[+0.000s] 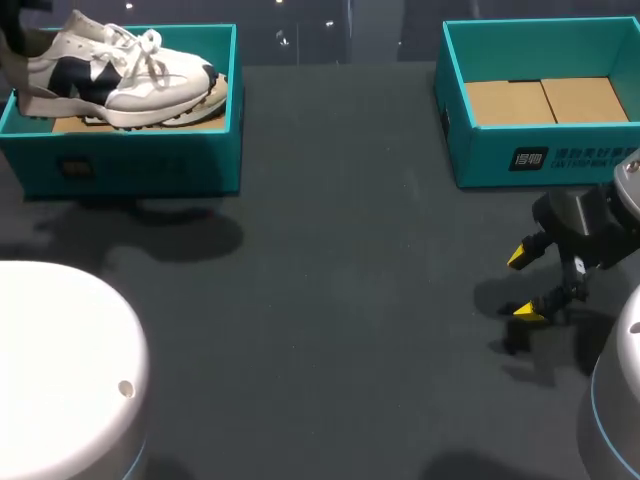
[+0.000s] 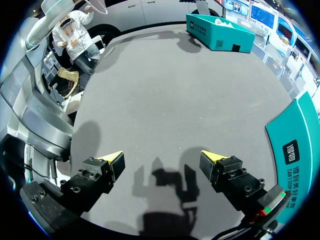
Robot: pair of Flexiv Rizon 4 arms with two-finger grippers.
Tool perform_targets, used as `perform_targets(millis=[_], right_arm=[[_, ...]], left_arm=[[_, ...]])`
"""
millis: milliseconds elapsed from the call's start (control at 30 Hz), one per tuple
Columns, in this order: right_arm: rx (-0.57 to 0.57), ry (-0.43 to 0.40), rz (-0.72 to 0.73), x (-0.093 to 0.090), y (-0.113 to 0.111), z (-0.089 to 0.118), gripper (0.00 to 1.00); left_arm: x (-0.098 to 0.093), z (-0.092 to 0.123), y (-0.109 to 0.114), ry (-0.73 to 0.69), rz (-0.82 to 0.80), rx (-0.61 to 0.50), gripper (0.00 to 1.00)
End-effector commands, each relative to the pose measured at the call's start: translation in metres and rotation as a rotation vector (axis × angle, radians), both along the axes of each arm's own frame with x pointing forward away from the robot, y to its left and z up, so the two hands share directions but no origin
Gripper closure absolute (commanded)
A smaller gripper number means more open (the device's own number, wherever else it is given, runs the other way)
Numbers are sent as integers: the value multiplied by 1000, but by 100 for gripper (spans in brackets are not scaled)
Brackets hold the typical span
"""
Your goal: Take the shoe out of the shoebox, open the shoe tongue, remove and reinsert the insole, then place the shoe into the shoebox
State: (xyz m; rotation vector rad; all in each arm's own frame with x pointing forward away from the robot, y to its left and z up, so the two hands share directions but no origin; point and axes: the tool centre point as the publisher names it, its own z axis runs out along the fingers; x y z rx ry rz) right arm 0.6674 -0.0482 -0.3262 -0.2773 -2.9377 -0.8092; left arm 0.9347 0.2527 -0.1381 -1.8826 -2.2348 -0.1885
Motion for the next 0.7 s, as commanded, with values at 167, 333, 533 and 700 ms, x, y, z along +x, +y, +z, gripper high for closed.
perform_targets(millis=[167, 333, 533, 700], right_arm=[[-2, -2, -1, -1, 0, 0, 0], [-2, -2, -1, -1, 0, 0, 0], [-2, -2, -1, -1, 0, 0, 0], [-2, -2, -1, -1, 0, 0, 0]], left_arm=[[-6, 1, 1, -37, -10, 3, 100], [-49, -1, -28, -62, 10, 19, 100], [-91, -4, -56, -86, 26, 74, 100], [-119, -12, -79, -115, 39, 123, 100]])
